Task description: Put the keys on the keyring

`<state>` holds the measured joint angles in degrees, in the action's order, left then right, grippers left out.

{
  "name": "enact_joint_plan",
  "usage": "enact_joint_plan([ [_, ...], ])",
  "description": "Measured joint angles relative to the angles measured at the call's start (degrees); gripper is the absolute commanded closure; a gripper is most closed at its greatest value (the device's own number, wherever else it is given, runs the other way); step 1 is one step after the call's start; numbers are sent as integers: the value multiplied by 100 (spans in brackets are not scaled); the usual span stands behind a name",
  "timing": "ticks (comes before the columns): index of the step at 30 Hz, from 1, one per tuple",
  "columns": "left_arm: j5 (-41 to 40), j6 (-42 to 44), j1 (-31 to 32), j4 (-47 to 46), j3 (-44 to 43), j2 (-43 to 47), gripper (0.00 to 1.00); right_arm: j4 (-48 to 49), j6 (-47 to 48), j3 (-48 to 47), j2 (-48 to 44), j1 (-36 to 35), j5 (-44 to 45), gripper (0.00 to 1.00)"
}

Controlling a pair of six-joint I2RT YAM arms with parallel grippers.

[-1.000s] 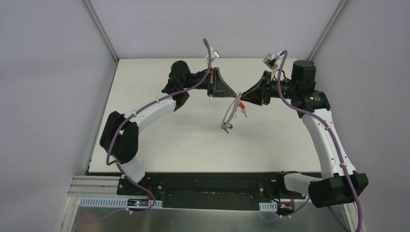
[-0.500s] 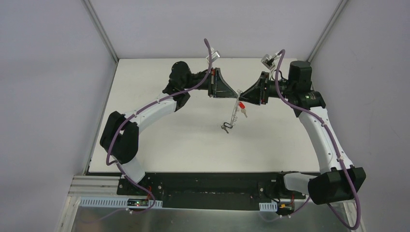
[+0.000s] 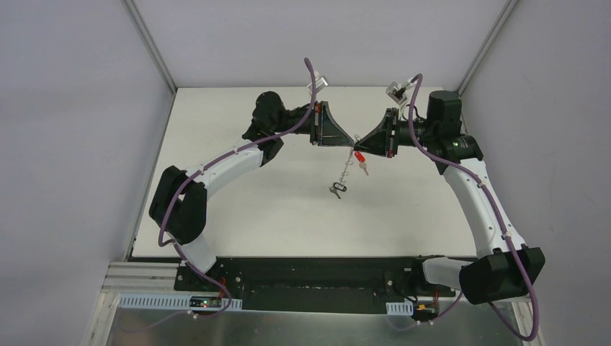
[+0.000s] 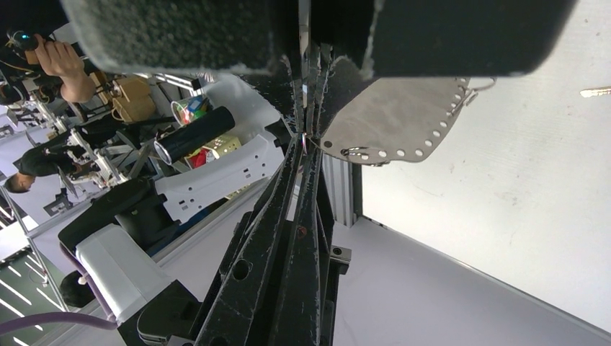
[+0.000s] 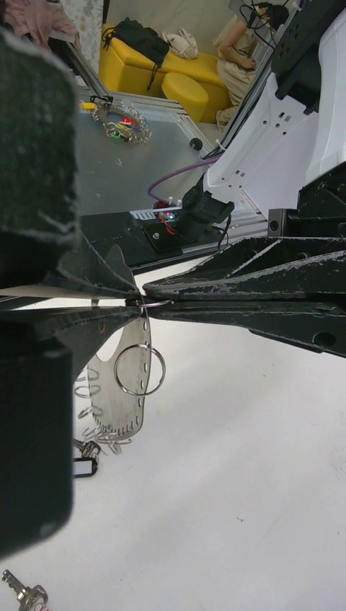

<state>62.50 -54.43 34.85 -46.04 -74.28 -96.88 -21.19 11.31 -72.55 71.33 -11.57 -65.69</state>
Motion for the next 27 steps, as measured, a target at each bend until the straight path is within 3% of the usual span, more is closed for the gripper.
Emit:
enact_joint_plan([
  [6, 15, 181, -2, 52, -2, 0, 100, -26, 2, 2, 0, 0, -35, 100],
  [10, 50, 721, 2, 505, -39, 2, 87, -428, 343, -85, 55, -61, 175, 100],
  [17, 44, 3001, 11, 3248, -737, 116, 73, -1276, 1316, -289, 164, -564, 994, 100],
  [22, -7, 4555, 52, 4968, -1292, 240, 72, -1587, 1740, -289, 170, -809, 1298, 100],
  [27, -11, 5665, 122, 6061, -1497, 258, 72, -1705, 1917, -289, 232, -863, 1381, 100],
])
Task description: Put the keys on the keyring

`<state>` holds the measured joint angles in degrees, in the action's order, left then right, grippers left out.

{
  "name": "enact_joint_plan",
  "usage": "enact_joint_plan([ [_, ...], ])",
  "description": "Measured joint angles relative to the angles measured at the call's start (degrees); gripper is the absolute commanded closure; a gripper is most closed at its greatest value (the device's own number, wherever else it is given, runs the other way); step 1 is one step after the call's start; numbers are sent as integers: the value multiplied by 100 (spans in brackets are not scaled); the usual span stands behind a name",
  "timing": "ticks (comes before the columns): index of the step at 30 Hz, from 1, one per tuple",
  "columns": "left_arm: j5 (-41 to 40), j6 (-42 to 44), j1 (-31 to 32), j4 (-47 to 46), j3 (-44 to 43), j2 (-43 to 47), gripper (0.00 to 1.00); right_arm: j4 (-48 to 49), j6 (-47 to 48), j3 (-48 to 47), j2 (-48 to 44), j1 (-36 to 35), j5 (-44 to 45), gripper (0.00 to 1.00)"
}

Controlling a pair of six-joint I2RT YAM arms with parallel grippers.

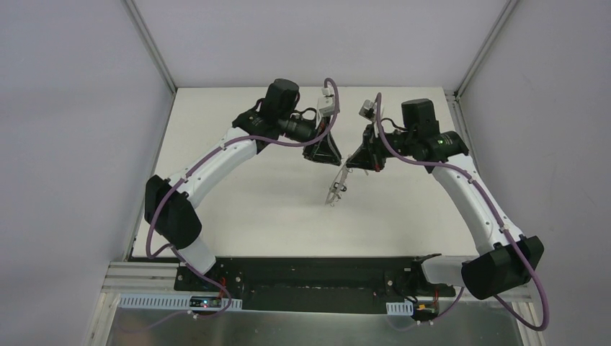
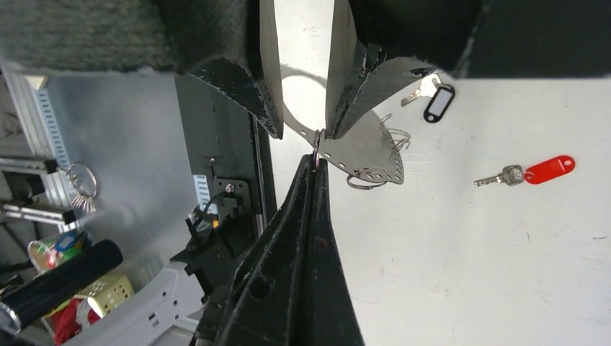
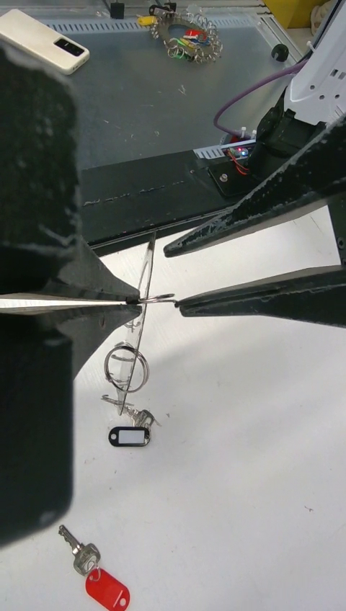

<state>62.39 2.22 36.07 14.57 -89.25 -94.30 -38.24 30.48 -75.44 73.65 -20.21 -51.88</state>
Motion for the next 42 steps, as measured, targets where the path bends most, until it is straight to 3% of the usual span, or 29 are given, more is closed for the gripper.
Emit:
enact_joint_plan([
  [5, -55, 927, 61, 861, -164, 0, 72, -103, 70, 0, 44, -39, -2, 100],
  [14, -144, 1598, 74, 1425, -286, -9, 73, -101, 201, 7, 46, -50, -22, 100],
  [34, -293, 1390, 221, 1207, -284, -20, 77, 35, 258, 284, 37, -57, -444, 100],
  [42, -297, 1340, 219, 1113, -267, -20, 91, 151, 155, 306, 28, -26, -542, 100],
])
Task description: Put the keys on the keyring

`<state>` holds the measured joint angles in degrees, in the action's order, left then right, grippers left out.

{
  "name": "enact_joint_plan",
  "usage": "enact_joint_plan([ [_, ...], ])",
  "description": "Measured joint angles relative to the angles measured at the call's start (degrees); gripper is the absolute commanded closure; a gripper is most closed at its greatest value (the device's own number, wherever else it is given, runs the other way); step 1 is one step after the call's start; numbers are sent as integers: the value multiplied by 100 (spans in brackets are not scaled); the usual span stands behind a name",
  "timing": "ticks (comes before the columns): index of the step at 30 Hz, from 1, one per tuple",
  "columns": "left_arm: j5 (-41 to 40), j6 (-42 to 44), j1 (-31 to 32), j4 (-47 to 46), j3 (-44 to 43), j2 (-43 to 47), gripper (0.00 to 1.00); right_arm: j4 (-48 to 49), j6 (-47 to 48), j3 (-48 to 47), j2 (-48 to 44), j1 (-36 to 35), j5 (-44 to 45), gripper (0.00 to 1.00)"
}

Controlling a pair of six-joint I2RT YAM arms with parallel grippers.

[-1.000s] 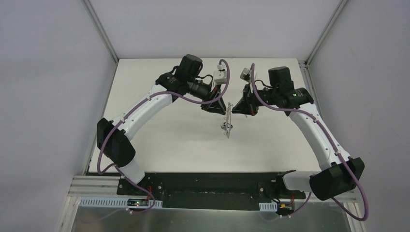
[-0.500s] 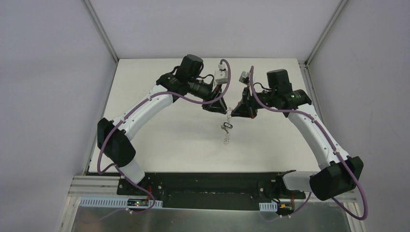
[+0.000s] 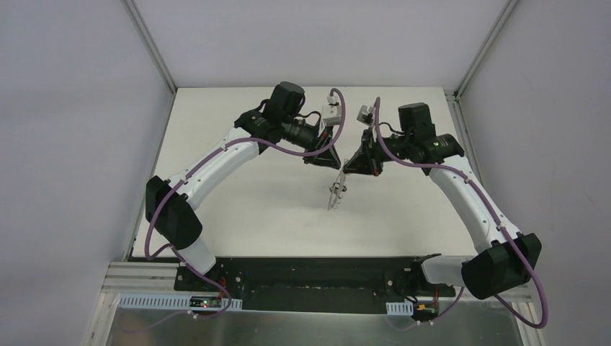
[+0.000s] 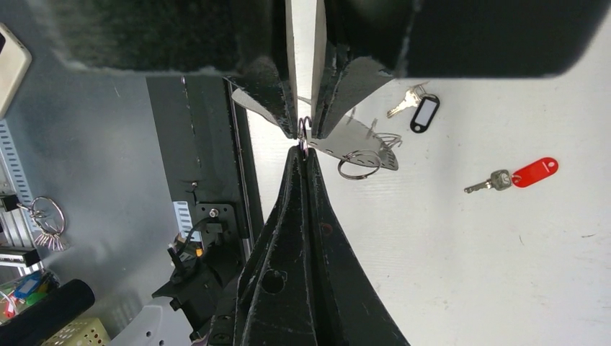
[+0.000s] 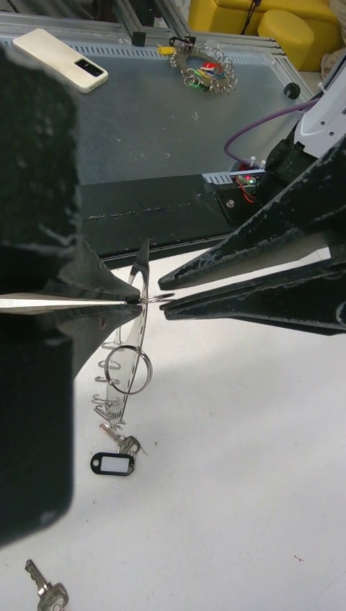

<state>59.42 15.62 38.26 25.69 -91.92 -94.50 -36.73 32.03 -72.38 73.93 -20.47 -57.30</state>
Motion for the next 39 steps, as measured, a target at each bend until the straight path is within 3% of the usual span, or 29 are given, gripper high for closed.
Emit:
enact_joint_plan([
  [2, -2, -26, 2, -28, 0, 0, 100, 9, -31, 9, -4, 13, -42, 100],
  [6, -7, -118, 2, -70, 0, 0, 100, 42, -85, 13, -15, 48, -63, 100],
  [12, -153, -146, 44, 13, -15, 0, 100, 203, -192, 151, -122, 116, -61, 74],
  [14, -216, -114, 76, 177, -22, 0, 100, 262, -236, 168, -173, 184, -59, 70],
  [25, -400, -197, 118, 452, -50, 0, 100, 531, -461, 177, -297, 295, -188, 63],
  [39, -282, -601, 118, 90, -48, 0, 100, 750, -590, 437, -295, 269, -363, 65],
])
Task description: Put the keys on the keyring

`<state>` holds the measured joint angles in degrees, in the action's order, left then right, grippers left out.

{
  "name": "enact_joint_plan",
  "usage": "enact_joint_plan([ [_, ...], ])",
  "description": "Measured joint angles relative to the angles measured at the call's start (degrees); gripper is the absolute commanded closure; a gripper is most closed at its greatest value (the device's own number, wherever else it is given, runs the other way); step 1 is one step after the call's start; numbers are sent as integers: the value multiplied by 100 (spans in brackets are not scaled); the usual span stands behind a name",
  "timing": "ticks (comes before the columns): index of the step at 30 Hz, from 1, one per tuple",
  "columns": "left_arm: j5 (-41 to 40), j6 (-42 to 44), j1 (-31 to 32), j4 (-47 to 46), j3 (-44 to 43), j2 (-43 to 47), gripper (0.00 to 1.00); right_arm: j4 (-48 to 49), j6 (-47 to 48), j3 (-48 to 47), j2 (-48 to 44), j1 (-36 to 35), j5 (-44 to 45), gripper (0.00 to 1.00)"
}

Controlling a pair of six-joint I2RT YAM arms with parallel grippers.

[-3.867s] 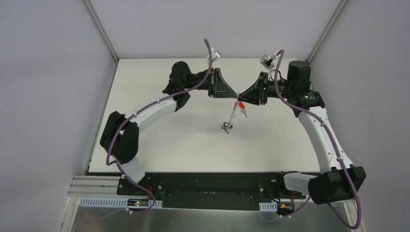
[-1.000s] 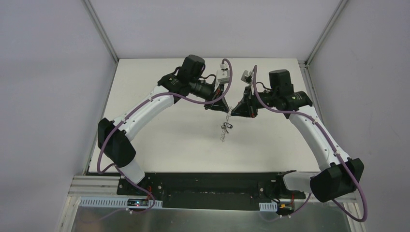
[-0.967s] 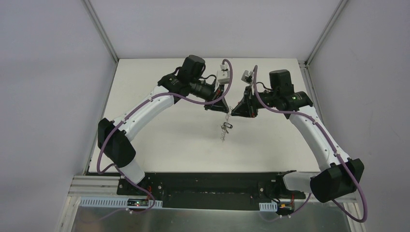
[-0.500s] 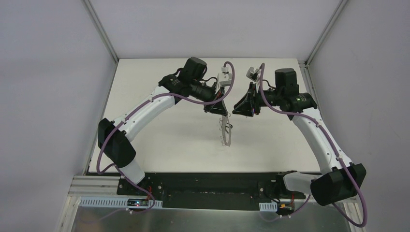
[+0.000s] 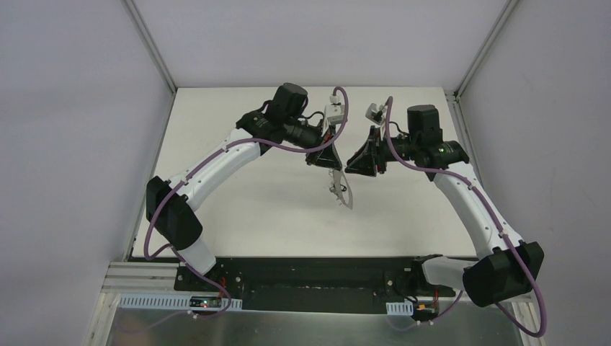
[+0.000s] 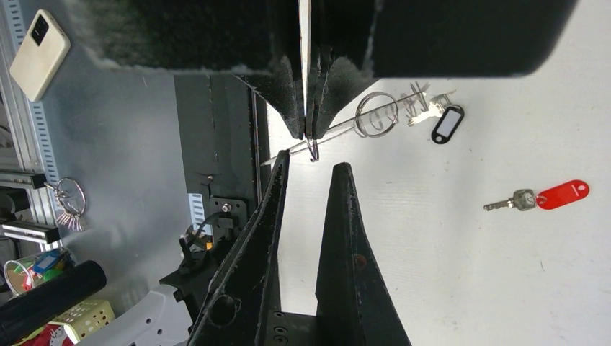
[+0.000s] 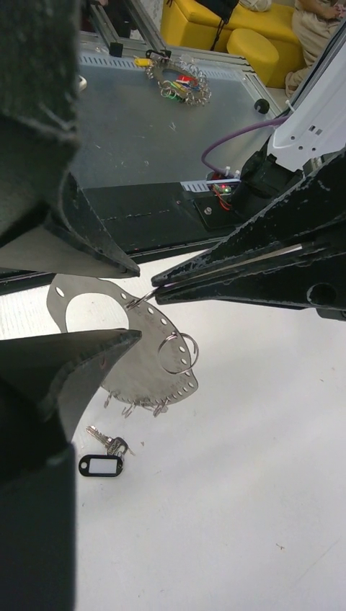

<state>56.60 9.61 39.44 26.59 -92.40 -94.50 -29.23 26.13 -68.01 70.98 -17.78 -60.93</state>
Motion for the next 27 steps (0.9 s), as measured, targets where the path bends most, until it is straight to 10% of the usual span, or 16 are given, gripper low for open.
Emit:
enact_joint_plan([
  [27, 144, -153, 0, -66, 0, 0, 100, 20, 4, 0, 68, -107, -96, 88],
])
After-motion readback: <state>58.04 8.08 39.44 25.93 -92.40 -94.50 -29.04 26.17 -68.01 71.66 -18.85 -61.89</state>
